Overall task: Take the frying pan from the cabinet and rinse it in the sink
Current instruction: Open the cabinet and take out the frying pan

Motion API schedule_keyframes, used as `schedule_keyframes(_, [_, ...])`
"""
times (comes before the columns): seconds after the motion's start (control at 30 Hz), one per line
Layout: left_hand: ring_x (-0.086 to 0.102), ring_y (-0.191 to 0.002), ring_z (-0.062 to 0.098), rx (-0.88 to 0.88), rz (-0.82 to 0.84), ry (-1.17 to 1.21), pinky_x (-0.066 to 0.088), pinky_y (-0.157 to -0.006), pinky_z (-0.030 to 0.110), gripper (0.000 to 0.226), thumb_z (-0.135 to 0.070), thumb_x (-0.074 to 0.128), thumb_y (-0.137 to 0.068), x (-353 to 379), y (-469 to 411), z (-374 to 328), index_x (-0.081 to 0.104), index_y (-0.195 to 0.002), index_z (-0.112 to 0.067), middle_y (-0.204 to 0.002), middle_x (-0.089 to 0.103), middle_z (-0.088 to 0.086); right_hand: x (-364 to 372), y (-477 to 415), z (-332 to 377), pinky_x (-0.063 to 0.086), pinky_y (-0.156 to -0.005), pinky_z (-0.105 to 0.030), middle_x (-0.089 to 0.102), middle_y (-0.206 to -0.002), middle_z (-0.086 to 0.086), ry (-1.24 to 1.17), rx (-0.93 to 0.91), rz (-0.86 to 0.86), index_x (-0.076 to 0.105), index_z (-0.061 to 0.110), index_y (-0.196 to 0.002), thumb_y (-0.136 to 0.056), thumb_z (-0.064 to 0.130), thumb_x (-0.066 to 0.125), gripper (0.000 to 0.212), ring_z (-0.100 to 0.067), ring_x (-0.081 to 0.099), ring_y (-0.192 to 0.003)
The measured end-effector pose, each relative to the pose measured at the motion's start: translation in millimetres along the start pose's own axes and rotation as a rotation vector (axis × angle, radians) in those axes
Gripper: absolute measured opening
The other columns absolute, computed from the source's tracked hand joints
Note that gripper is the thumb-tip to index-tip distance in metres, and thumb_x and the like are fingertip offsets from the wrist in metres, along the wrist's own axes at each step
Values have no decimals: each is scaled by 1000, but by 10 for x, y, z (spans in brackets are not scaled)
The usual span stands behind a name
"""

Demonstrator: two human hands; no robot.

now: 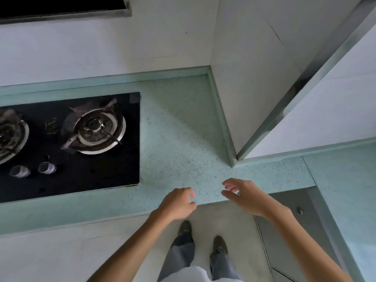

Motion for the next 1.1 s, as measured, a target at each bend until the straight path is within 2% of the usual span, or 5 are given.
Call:
schedule_keyframes(0.23, [73, -92, 20, -322, 157, 838, 56, -78, 31, 21, -20, 62, -90, 1288, -248, 114, 68, -106, -9, -105, 75, 10, 858, -106, -885, 54, -82, -35, 72, -97, -16, -528, 231, 153, 72, 3, -98, -98, 14, 56, 19, -18, 63, -80])
schedule_keyframes(0.47, [60, -118, 30, -421, -210, 1843, 50, -95, 45, 46, 12, 47, -92, 1781, -640, 104, 44, -132, -10, -130, 60, 16, 1259, -352, -1439, 43, -112, -46, 62, -126, -25, -1419, 514, -63, 44, -12, -137, -87, -19, 48, 50, -38, 60, -119])
schedule_keyframes(0.6, [57, -118, 30, -351, -322, 2063, 51, -89, 44, 30, 15, 44, -91, 1769, -755, 60, 53, -112, -4, -124, 57, 17, 1282, -518, -1578, 49, -99, -38, 63, -114, -15, -1633, 478, -107, 61, -1, -102, -81, -29, 35, 43, -29, 60, -112])
schedule_keyframes(0.83, [56, -122, 27, -295, -328, 2041, 42, -107, 46, 39, 15, 42, -91, 1760, -732, -34, 49, -122, -7, -131, 57, 13, 1258, -507, -1628, 46, -100, -36, 64, -115, -7, -1625, 352, 2, 61, 8, -103, -82, -29, 34, 51, -19, 61, -108])
schedule_keyframes(1.1, [59, -84, 13, -601, -481, 1356, 59, -79, 33, 21, -24, 72, -87, 2123, -261, 320, 62, -97, -9, -101, 69, 3, 1414, -142, -1860, 42, -77, -32, 57, -73, -1, -1308, 428, -81, 66, -4, -100, -86, -8, 52, 19, -15, 45, -64])
Point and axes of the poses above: each hand's wrist, its own y-axis away from the middle knuckle, its own x-axis out of the palm, z = x × y, the point moved 8 cm from there along -y, towards the middle knuckle
